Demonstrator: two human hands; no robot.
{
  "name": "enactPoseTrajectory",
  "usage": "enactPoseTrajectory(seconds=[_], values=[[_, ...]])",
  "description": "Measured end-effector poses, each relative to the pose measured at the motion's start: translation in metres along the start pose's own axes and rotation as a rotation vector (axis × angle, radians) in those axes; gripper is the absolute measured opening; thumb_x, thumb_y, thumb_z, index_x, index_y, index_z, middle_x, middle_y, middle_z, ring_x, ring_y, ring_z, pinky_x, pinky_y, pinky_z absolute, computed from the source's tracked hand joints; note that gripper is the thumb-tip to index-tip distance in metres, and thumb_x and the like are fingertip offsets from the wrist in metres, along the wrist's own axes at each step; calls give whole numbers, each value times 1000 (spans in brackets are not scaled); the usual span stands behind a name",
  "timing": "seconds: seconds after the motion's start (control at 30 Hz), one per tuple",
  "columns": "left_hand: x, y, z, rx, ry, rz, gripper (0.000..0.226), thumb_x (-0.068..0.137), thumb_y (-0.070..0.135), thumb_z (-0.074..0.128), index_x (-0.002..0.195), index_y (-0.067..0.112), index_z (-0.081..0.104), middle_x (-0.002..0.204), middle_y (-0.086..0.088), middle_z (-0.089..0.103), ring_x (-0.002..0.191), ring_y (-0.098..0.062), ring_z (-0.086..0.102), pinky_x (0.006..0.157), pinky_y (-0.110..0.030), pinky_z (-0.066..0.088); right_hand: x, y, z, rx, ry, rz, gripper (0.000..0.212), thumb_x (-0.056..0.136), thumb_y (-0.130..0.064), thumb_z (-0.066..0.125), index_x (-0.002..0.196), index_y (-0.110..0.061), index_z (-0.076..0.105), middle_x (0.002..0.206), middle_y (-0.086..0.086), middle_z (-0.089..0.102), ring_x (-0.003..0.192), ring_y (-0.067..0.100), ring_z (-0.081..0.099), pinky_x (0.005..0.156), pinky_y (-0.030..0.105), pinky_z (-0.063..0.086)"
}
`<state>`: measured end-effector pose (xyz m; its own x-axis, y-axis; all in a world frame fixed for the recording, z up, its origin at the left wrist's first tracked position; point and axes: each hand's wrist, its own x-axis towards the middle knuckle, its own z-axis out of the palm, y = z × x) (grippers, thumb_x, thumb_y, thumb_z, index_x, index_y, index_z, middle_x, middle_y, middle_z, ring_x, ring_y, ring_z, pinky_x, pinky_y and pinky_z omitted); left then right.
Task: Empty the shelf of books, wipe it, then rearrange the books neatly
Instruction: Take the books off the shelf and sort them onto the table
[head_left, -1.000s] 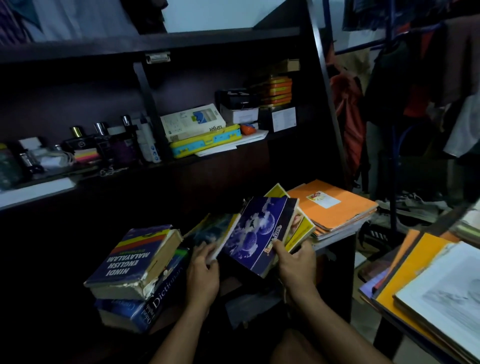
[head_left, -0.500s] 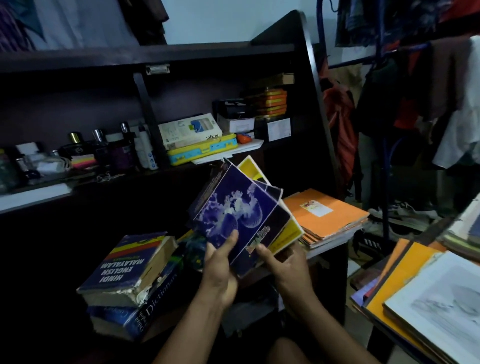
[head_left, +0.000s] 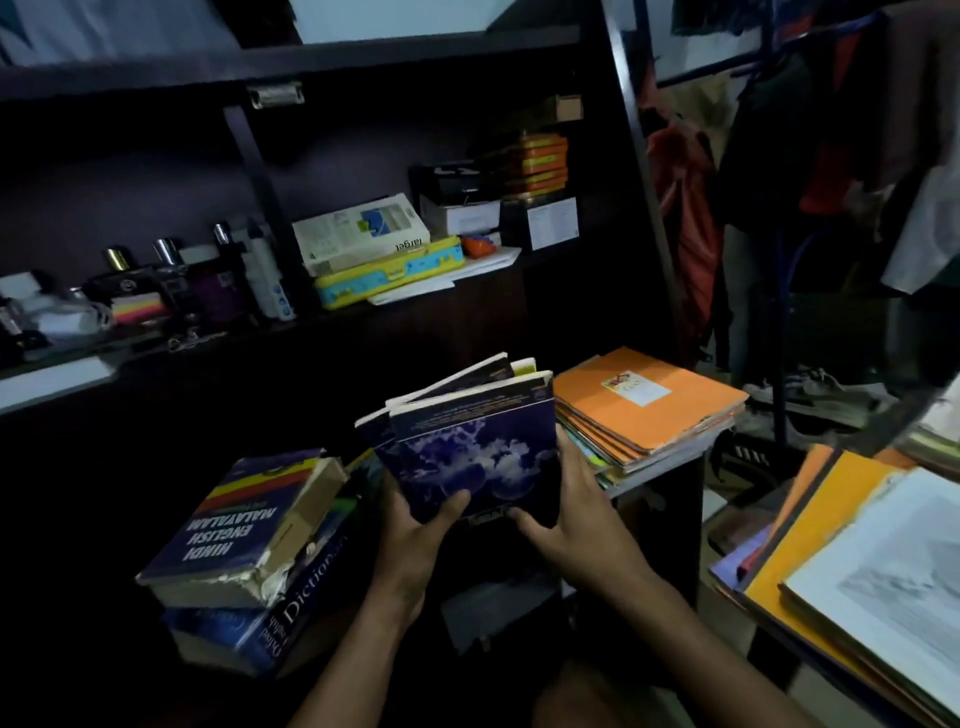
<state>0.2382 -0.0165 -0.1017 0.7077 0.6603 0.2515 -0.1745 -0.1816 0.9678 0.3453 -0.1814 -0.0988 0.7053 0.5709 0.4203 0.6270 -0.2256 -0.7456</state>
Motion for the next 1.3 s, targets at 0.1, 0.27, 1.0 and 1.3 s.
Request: enactPoseTrajectory(seconds=[0.1, 0.27, 1.0, 1.3], values=[[4, -2, 0, -1, -16, -40, 82, 77, 39, 86, 141, 55, 36, 145, 9, 55, 129, -11, 56, 106, -41, 48, 0, -5, 4, -33, 3, 14, 95, 87, -47, 68, 157, -30, 6, 159, -7, 27, 144, 10, 30, 115, 40, 39], [5, -2, 0, 7, -50, -58, 83, 76, 51, 84, 147, 39, 41, 142, 10, 59, 128, -12, 58, 108, -46, 48, -2, -5, 8, -40, -25, 16, 101, 89, -45, 68, 159, -27, -2, 167, -5, 9, 153, 11, 12, 123, 38, 26], [-78, 86, 65, -90, -490, -132, 36, 86, 10, 69, 121, 12, 60, 104, -7, 78, 86, -23, 76, 63, -28, 59, -122, -39, -104, 391, 232, 436, 54, 95, -36, 64, 140, -29, 35, 128, -8, 62, 111, 8, 63, 99, 32, 50], [-98, 121, 198, 158, -864, 63, 47, 88, 14, 77, 130, 26, 58, 114, 15, 73, 101, -1, 69, 80, -15, 52, -193, -19, -238, 276, 333, 606, 64, 74, -48, 72, 129, -26, 46, 112, -3, 72, 96, 14, 72, 78, 35, 59]])
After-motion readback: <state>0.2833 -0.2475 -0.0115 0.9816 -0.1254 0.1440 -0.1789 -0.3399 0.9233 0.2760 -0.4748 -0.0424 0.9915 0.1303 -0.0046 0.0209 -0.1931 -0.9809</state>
